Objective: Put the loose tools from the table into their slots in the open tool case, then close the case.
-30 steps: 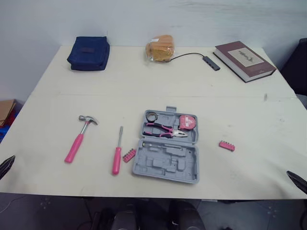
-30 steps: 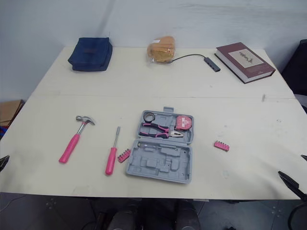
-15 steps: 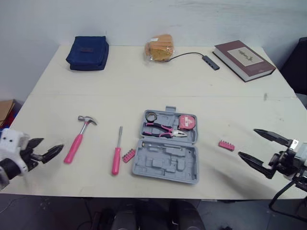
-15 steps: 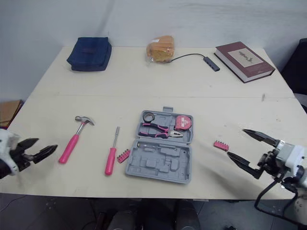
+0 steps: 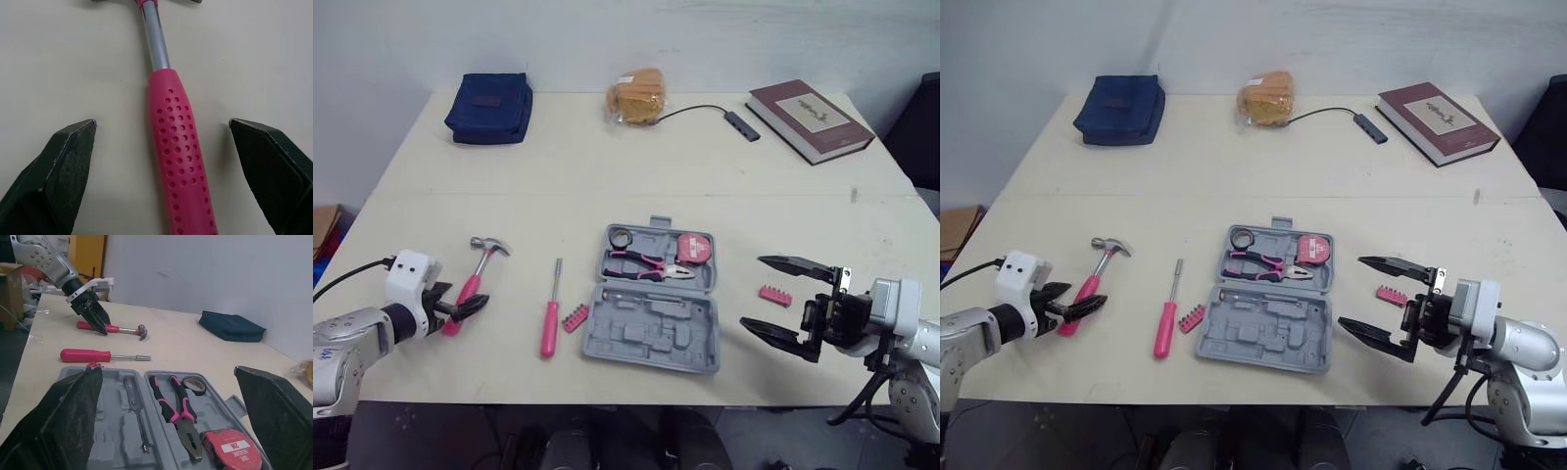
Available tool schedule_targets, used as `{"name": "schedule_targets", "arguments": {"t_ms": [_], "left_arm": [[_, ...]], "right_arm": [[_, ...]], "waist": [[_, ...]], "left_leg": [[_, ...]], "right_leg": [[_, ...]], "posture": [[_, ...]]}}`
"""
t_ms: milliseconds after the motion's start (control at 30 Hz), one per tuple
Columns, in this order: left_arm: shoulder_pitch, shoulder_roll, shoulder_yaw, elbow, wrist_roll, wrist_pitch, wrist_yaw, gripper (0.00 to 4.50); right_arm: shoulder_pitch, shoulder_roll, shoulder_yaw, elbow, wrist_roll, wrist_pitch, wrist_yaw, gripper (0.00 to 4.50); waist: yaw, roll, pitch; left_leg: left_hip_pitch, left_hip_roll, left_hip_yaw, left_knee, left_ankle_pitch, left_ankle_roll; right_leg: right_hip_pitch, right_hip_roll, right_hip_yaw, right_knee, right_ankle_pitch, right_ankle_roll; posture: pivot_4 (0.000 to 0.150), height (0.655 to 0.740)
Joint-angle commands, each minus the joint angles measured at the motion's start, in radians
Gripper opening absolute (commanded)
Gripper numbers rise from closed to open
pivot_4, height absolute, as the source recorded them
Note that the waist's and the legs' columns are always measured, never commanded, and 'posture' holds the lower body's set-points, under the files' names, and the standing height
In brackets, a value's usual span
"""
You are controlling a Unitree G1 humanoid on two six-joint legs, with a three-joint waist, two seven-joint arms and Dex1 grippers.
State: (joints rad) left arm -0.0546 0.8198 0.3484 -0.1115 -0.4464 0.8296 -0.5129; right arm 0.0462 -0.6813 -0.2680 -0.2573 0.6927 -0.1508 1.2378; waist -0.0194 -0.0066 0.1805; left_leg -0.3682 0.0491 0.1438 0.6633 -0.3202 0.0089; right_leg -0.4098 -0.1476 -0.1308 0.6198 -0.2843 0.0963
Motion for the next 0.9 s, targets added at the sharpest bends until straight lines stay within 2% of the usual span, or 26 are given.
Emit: {"name": "schedule_targets", "arguments": {"t_ms": [33, 100, 200, 300, 533, 667, 733, 800, 900], "left_arm": [[0.019, -0.013, -0.040, -0.012, -0.029, 0.042, -0.058, 3.83], [0.029, -0.021, -0.050, -0.024, -0.028, 0.059, -0.062, 3.21], [0.039, -0.033, -0.057, -0.011, 0.003, 0.048, -0.042, 1.75], [0.035, -0.046, -0.047, -0.004, 0.007, 0.043, -0.037, 0.57], [-0.077, -0.069, -0.019, 0.019, 0.014, -0.154, -0.094, 0.56], [-0.141, 0.000, -0.085, -0.006, 0.043, -0.347, -0.281, 0.56], [-0.156, 0.016, -0.105, -0.003, 0.040, -0.390, -0.335, 0.56], [-0.194, 0.045, -0.161, -0.024, 0.032, -0.455, -0.454, 0.56], [-0.277, 0.044, -0.260, -0.062, -0.007, -0.460, -0.591, 0.56]], "right_arm": [[-0.001, 0.004, -0.013, -0.031, 0.008, -0.001, 0.003, 4.50], [0.000, 0.003, -0.018, -0.035, 0.008, -0.003, 0.001, 4.50], [0.013, 0.001, -0.029, -0.044, 0.004, -0.007, -0.004, 4.50], [0.025, -0.003, -0.039, -0.054, 0.003, -0.007, -0.008, 4.50], [0.062, -0.032, -0.126, -0.036, -0.008, -0.026, -0.006, 4.50], [0.072, -0.068, -0.173, 0.012, -0.001, -0.032, 0.047, 4.50], [0.078, -0.073, -0.178, 0.012, 0.007, -0.028, 0.061, 4.50], [0.093, -0.082, -0.189, 0.011, 0.016, -0.015, 0.080, 4.50], [0.127, -0.084, -0.197, -0.001, 0.026, 0.006, 0.092, 4.50]], "waist": [[0.004, 0.000, 0.000], [0.014, 0.001, -0.001], [0.019, 0.001, -0.001], [0.025, 0.001, -0.001], [0.046, 0.002, -0.001], [0.046, -0.004, 0.002], [0.043, -0.004, 0.002], [0.038, -0.004, 0.002], [0.039, -0.004, 0.002]], "left_leg": [[0.000, 0.000, 0.000, 0.000, 0.000, 0.000], [0.000, 0.000, 0.000, 0.000, 0.000, -0.001], [0.000, 0.000, 0.001, 0.000, -0.001, 0.000], [0.000, 0.000, 0.001, 0.000, -0.001, 0.001], [0.000, 0.000, 0.002, 0.000, -0.002, 0.002], [-0.003, 0.000, 0.001, 0.001, -0.003, 0.000], [-0.003, 0.000, 0.002, 0.001, -0.002, 0.002], [-0.003, 0.000, 0.003, 0.000, -0.003, 0.002], [-0.003, 0.001, 0.005, 0.000, -0.003, 0.002]], "right_leg": [[0.000, 0.000, 0.000, 0.000, 0.000, 0.000], [0.000, 0.000, 0.000, 0.000, 0.000, 0.000], [-0.001, 0.000, 0.002, 0.000, 0.000, 0.000], [-0.001, 0.000, 0.002, -0.001, 0.000, 0.000], [-0.002, 0.000, 0.002, 0.000, 0.000, 0.000], [-0.002, 0.000, 0.000, -0.001, 0.000, 0.000], [-0.002, 0.001, 0.000, -0.003, 0.000, 0.000], [-0.002, 0.002, 0.001, -0.005, 0.000, 0.001], [-0.002, 0.004, 0.001, -0.006, 0.001, 0.001]], "posture": [[0.150, 0.7400], [0.150, 0.7400], [0.150, 0.7400], [0.150, 0.7400], [0.150, 0.7400], [0.150, 0.7400], [0.150, 0.7400], [0.150, 0.7400], [0.150, 0.7400]]}}
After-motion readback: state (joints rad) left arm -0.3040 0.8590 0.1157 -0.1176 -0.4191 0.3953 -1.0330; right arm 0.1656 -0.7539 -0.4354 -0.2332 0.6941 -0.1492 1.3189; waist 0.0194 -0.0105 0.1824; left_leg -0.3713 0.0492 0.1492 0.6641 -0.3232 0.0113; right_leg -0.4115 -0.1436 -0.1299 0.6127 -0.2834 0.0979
